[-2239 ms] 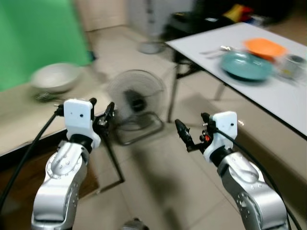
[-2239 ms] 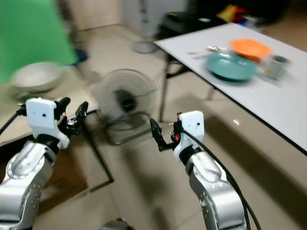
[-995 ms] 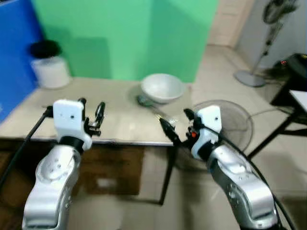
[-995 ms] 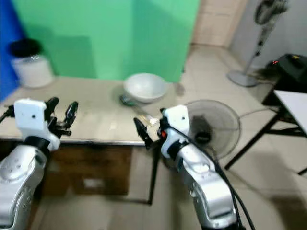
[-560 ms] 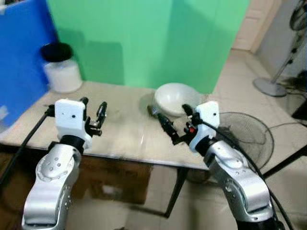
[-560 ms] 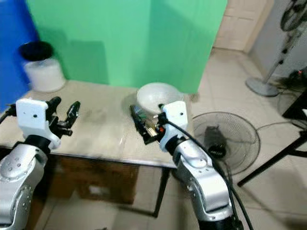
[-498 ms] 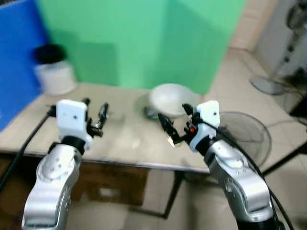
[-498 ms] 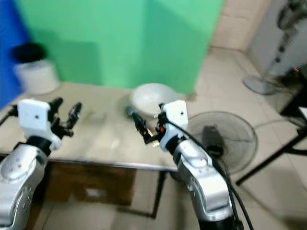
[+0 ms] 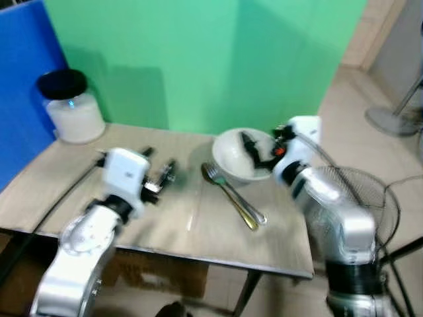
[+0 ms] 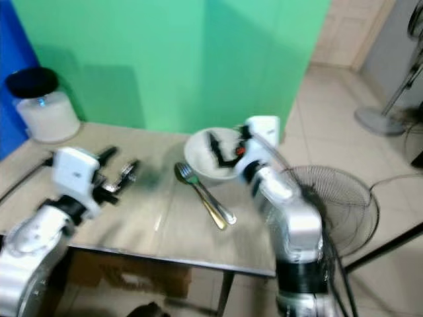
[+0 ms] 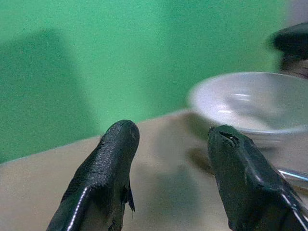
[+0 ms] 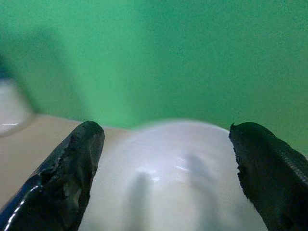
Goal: Setting the table
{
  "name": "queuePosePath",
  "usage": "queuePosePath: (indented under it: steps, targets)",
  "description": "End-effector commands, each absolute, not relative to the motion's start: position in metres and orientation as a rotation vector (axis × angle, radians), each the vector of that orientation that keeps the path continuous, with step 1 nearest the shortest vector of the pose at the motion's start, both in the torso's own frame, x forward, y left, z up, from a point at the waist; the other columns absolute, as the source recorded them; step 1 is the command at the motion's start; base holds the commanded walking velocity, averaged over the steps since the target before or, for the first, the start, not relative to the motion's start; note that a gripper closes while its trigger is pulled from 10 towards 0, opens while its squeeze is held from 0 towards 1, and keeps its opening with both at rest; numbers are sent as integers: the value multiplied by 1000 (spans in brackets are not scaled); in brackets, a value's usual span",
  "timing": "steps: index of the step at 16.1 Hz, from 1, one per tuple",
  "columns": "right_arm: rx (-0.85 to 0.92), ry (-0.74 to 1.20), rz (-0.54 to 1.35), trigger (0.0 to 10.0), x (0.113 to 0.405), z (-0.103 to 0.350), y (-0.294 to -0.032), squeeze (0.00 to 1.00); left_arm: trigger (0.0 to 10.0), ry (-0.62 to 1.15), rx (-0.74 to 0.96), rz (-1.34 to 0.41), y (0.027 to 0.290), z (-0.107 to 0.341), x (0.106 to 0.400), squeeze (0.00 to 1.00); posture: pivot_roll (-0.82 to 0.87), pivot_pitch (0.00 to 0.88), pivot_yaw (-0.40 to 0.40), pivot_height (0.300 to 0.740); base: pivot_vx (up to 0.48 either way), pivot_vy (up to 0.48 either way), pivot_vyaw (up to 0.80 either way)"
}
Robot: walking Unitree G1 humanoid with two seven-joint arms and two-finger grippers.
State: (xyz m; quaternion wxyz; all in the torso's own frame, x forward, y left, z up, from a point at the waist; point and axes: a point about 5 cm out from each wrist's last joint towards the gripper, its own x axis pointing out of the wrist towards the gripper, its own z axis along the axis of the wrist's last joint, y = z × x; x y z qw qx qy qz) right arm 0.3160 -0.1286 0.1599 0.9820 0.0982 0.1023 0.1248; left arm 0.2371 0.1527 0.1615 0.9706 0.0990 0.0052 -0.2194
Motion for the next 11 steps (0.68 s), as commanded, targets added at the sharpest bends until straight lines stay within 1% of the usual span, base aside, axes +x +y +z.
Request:
queuePosePath:
  steps: [1,2,3,5,6,8,9,10,11]
  targets:
    - [194,300,138,10000,325,156,-143,780,10000,-20,209,-509,148,168,236,0,201,0,-7,727,0,0,0]
    - [184,332,113,10000,328,155,-146,780,10000,-18,213,-524,147,169,236,0,201,0,-8,727,0,0,0]
    - [179,366,78,10000,332,154,-149,0,10000,-15,212,-541,146,169,236,0,199,0,-11,727,0,0,0]
    - [250,517,107,10000,344,150,-150,0,10000,6,189,-652,141,169,237,0,202,0,-19,727,0,0,0]
    - [265,534,117,10000,345,149,-149,0,10000,12,191,-674,140,169,236,0,202,0,-19,727,0,0,0]
    - [369,657,165,10000,350,147,-140,0,10000,62,201,-838,134,166,228,0,202,0,-23,727,0,0,0]
    - [426,695,170,9176,353,145,-136,0,10000,86,217,-891,133,164,226,0,202,0,-22,727,0,0,0]
    - [433,722,161,3059,353,143,-136,0,10000,95,223,-908,132,163,225,0,202,0,-22,727,0,0,0]
    - [457,743,154,0,354,140,-135,0,10000,97,224,-914,132,163,225,0,202,0,-22,727,0,0,0]
